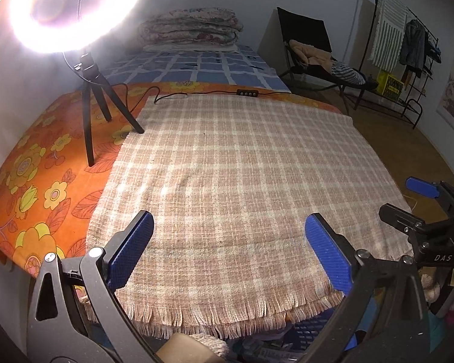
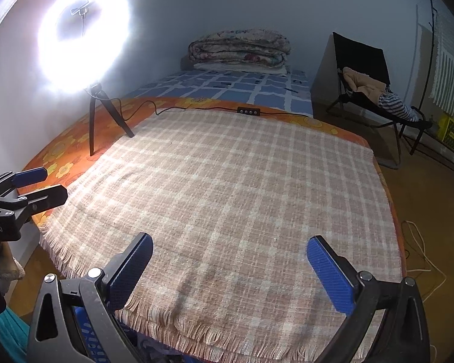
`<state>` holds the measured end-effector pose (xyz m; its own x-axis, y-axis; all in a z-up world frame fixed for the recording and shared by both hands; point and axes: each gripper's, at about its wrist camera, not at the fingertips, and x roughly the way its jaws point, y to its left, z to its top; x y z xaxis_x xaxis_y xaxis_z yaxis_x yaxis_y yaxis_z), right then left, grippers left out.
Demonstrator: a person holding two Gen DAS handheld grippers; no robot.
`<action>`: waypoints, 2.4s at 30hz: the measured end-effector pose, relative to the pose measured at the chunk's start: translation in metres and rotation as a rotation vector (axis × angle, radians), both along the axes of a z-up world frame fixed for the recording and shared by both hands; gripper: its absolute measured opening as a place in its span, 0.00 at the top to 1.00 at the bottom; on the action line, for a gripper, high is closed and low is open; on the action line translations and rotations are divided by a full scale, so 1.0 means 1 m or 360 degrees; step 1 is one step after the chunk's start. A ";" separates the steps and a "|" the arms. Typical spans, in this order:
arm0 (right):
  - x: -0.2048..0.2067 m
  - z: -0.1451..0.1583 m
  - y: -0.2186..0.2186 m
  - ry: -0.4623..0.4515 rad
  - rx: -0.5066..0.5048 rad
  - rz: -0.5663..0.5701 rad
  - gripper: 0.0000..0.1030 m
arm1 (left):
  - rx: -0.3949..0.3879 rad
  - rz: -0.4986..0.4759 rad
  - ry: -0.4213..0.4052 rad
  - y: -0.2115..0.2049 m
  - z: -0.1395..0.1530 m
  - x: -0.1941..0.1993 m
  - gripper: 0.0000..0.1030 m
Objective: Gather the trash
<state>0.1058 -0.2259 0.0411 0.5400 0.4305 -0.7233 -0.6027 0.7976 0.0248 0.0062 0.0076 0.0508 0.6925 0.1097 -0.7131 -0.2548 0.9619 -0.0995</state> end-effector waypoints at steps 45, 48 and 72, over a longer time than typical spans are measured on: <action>0.001 -0.002 -0.003 -0.0010 -0.0015 -0.0017 0.00 | 0.0030 -0.0012 0.0042 -0.008 -0.005 0.002 0.01; 0.000 -0.003 -0.003 -0.0008 -0.0017 -0.0018 0.00 | 0.0013 -0.0007 0.0055 -0.006 -0.006 0.003 0.01; -0.001 -0.008 -0.003 -0.0005 -0.0026 -0.0017 0.00 | 0.0002 0.0003 0.0070 -0.001 -0.006 0.003 0.01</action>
<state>0.1044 -0.2289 0.0335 0.5464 0.4132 -0.7285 -0.5944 0.8041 0.0102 0.0093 0.0071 0.0445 0.6602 0.1120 -0.7427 -0.2607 0.9615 -0.0867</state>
